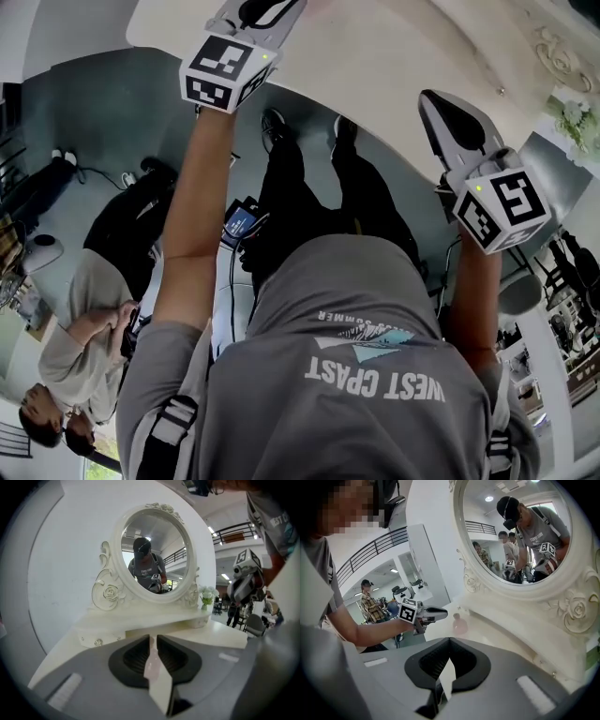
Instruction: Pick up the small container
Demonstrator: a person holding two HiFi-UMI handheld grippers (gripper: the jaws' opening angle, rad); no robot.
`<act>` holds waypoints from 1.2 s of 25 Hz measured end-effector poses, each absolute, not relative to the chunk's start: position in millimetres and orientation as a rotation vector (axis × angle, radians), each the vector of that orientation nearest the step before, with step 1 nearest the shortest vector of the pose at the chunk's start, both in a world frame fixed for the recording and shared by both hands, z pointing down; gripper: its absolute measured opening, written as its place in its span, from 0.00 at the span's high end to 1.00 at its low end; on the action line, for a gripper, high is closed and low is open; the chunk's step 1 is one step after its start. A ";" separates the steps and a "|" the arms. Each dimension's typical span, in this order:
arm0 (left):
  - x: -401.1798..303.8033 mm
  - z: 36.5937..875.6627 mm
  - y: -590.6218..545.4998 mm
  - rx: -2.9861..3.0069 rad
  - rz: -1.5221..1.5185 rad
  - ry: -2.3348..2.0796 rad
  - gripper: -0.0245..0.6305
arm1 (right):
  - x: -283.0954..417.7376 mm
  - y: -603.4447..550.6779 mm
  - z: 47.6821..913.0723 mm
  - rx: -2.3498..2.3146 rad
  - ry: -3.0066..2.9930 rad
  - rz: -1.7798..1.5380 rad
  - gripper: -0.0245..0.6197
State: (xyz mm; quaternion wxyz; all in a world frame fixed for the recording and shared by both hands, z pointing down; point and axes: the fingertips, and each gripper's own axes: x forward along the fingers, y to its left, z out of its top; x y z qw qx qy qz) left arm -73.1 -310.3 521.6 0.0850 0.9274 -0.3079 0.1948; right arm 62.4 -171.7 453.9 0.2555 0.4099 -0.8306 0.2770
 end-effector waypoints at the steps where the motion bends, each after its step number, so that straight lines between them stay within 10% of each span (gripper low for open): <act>1: -72.4 526.1 -313.5 2.761 0.586 -0.920 0.88 | 62.7 -171.7 455.4 1.115 -2.251 0.757 0.96; 30: -12.6 561.8 -364.7 2.866 0.592 -0.934 0.59 | 77.3 -167.3 488.2 1.116 -2.176 0.844 0.96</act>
